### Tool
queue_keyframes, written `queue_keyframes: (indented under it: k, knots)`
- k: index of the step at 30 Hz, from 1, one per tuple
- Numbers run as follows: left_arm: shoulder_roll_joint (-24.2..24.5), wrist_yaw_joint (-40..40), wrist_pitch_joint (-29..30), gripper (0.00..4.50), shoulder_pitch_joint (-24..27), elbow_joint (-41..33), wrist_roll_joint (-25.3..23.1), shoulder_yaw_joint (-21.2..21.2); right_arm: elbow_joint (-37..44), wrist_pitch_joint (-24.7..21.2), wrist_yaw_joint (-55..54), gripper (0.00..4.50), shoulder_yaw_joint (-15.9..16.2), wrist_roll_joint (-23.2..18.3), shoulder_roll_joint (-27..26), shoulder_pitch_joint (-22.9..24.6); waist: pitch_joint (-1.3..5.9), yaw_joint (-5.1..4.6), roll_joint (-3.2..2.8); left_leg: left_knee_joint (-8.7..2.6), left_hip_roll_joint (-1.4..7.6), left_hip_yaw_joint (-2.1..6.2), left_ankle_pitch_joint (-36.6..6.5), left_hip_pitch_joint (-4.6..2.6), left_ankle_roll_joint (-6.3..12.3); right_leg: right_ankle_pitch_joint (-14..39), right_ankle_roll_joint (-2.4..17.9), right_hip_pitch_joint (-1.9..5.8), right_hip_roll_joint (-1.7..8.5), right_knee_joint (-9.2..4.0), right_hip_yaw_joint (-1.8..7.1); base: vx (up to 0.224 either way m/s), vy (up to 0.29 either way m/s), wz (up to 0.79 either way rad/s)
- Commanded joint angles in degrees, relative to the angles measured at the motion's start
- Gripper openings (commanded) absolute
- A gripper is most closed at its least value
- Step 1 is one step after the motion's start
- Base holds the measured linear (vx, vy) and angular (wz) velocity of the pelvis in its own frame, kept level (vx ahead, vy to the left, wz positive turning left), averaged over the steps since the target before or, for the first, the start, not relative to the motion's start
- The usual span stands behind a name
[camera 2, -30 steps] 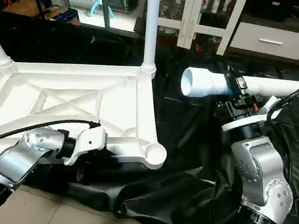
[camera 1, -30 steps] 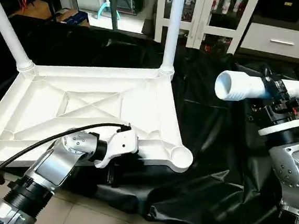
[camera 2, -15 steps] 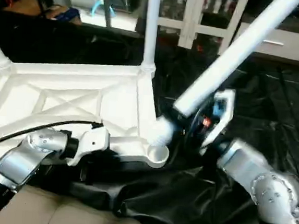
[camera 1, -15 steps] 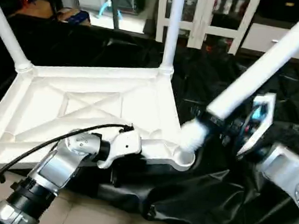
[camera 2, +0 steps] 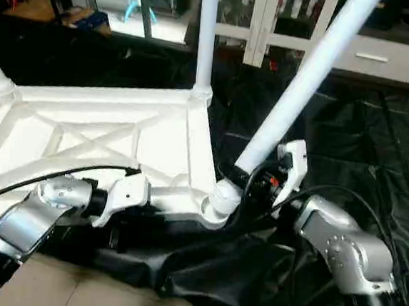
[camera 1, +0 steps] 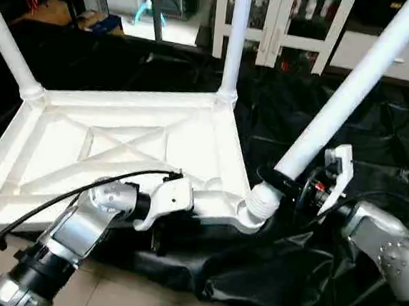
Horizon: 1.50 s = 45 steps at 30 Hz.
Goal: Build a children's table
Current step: Insert table leg to table base
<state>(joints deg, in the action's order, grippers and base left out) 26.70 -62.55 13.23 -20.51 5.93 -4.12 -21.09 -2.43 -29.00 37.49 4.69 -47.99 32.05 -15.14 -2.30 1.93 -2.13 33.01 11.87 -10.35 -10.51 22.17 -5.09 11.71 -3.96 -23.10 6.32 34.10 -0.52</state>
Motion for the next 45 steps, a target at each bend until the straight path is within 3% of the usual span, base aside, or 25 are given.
queue_keyframes:
  k: [1,6,8,10,17,21,31,39,45]
  knots:
    - [-0.18,0.50,0.22,0.01,1.56,0.92,-0.16,-1.79,-0.97,1.36,1.43,1.85,1.43,1.02,-0.90,-0.83,2.56,0.00,0.60,-2.99,0.07,-0.72,-5.62,-0.74,5.82,-3.27,17.01,2.50,-0.43,-2.78,0.05,0.000,0.000,0.00]
    - [-0.11,0.49,0.17,0.01,1.62,0.85,-0.16,-1.77,-1.17,1.02,4.59,1.85,0.85,2.82,-2.66,-0.73,2.61,-0.06,0.68,-3.03,0.11,-0.72,-6.38,-0.85,5.79,-3.69,17.30,2.54,-0.49,-2.74,0.05,0.000,0.000,0.00]
    - [-0.12,0.57,0.11,0.01,1.60,0.93,-0.19,-1.75,-1.00,0.70,5.22,1.85,0.30,2.24,-3.09,-0.56,2.63,-0.07,0.62,-3.05,0.12,-0.70,-6.55,-0.88,5.84,-3.69,17.37,2.56,-0.45,-2.73,0.08,0.000,0.000,0.00]
    - [-0.07,0.66,0.02,0.01,1.59,0.98,-0.21,-1.72,-0.18,-1.32,5.66,1.85,-1.75,-1.82,-4.12,-0.43,2.64,-0.13,0.55,-3.08,0.12,-0.68,-6.89,-0.94,6.14,-3.82,17.57,2.57,-0.47,-2.72,0.06,0.000,0.000,0.00]
    - [-0.17,0.67,-0.21,0.01,1.40,1.32,-0.22,-1.92,2.71,-4.00,7.47,1.85,-2.62,-3.27,-3.62,0.72,2.77,0.04,0.50,-2.93,0.13,-0.66,-4.97,-0.92,6.33,-6.09,17.86,2.66,-0.46,-2.50,0.06,0.000,0.000,0.00]
    - [-0.24,0.74,-0.55,0.01,1.50,1.24,-0.19,-2.09,0.46,-0.86,7.97,1.85,-1.81,2.82,-3.18,1.86,2.75,0.00,0.52,-2.98,0.17,-0.68,-6.01,-0.90,5.66,-4.21,17.73,2.56,-0.37,-2.64,0.03,0.000,0.000,0.00]
    - [-1.80,0.97,-3.07,0.01,1.75,2.16,1.21,-1.55,-4.73,2.89,7.79,1.85,-3.43,6.99,-4.81,1.43,2.94,0.00,0.53,-2.69,0.04,-0.73,-4.62,-0.86,6.78,-6.36,18.31,2.64,-0.40,-2.43,0.02,0.000,0.000,0.00]
    - [-3.68,0.91,-6.31,0.01,1.43,5.18,3.20,-0.13,-6.71,6.05,8.31,1.85,-2.63,10.37,-4.98,0.96,2.75,-0.05,0.51,-3.04,0.14,-0.71,-8.01,-0.90,6.20,0.92,16.80,2.51,-0.21,-3.12,0.05,0.000,0.000,0.00]
    - [-3.10,0.37,-8.72,0.01,0.95,7.27,2.34,-0.08,-6.28,9.47,8.97,1.85,-2.94,13.79,-4.61,0.90,2.68,-0.16,0.39,-3.21,0.15,-0.70,-9.16,-0.85,5.76,2.60,15.75,2.35,-0.19,-3.33,0.06,0.000,0.000,0.00]
